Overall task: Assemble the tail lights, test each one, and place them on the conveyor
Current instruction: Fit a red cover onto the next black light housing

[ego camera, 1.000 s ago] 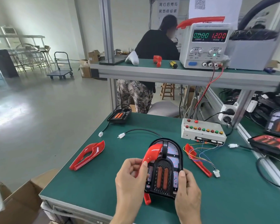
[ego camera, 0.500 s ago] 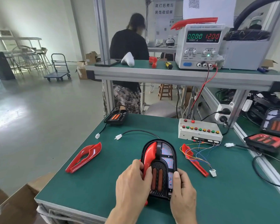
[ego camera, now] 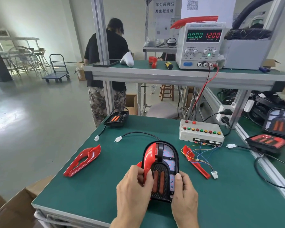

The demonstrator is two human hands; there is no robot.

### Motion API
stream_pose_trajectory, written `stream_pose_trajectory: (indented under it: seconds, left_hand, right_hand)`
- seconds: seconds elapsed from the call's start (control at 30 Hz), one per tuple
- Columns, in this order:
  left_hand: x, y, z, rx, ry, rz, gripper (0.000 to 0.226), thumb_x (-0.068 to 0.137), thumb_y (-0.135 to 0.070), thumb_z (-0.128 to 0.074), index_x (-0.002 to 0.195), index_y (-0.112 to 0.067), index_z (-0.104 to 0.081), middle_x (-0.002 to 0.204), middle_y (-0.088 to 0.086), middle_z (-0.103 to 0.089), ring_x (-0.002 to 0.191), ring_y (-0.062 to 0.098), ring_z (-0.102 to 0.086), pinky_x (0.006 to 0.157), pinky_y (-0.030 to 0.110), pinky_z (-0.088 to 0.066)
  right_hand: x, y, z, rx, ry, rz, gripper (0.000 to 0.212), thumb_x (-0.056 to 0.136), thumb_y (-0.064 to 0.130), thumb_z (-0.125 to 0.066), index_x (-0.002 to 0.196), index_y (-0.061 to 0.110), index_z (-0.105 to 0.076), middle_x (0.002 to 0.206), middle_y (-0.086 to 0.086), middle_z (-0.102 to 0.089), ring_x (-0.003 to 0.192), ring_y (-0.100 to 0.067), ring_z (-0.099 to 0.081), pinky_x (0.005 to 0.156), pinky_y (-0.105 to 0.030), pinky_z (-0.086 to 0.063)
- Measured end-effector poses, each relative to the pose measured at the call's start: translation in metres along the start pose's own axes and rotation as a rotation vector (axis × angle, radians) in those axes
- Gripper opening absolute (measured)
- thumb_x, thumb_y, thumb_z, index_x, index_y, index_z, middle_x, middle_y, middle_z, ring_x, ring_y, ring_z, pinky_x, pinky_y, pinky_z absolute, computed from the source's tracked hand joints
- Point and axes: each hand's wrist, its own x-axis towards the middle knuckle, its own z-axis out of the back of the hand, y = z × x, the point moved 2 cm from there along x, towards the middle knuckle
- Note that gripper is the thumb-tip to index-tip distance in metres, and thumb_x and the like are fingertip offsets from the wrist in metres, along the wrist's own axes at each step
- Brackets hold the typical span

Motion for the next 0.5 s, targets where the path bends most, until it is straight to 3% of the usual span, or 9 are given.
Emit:
stream_pose_trajectory:
  seconds: [0.17,0.37,0.5]
  left_hand:
    - [0.007,-0.001,0.003,0.115,-0.013,-0.141,0.029,0.080,-0.023,-0.083,0.072,-0.019,-0.056,0.060,-0.009,-0.052,0.055,0.016,-0.051,0.053,0.038,-0.050]
    - [0.011,0.005,-0.002,0.232,0.006,-0.274,0.034,0.072,-0.019,-0.090,0.070,-0.015,-0.056,0.061,-0.008,-0.050,0.052,0.017,-0.050,0.046,0.033,-0.046]
    - [0.012,0.012,-0.005,0.222,0.030,-0.267,0.032,0.073,-0.029,-0.089,0.082,-0.021,-0.060,0.064,-0.012,-0.050,0.056,0.011,-0.051,0.054,0.023,-0.042]
  right_hand:
    - [-0.001,0.002,-0.001,0.014,0.020,0.004,0.024,0.093,0.052,-0.041,0.096,0.043,-0.063,0.076,0.021,-0.072,0.072,0.001,-0.065,0.062,-0.011,-0.045]
    - [-0.002,0.004,-0.001,0.027,0.025,-0.004,0.041,0.084,0.070,-0.035,0.098,0.045,-0.063,0.078,0.019,-0.073,0.072,-0.002,-0.066,0.064,-0.014,-0.047]
    - [-0.003,0.004,0.000,0.018,0.021,-0.003,0.040,0.086,0.068,-0.036,0.101,0.043,-0.064,0.079,0.018,-0.074,0.072,-0.002,-0.068,0.065,-0.015,-0.049]
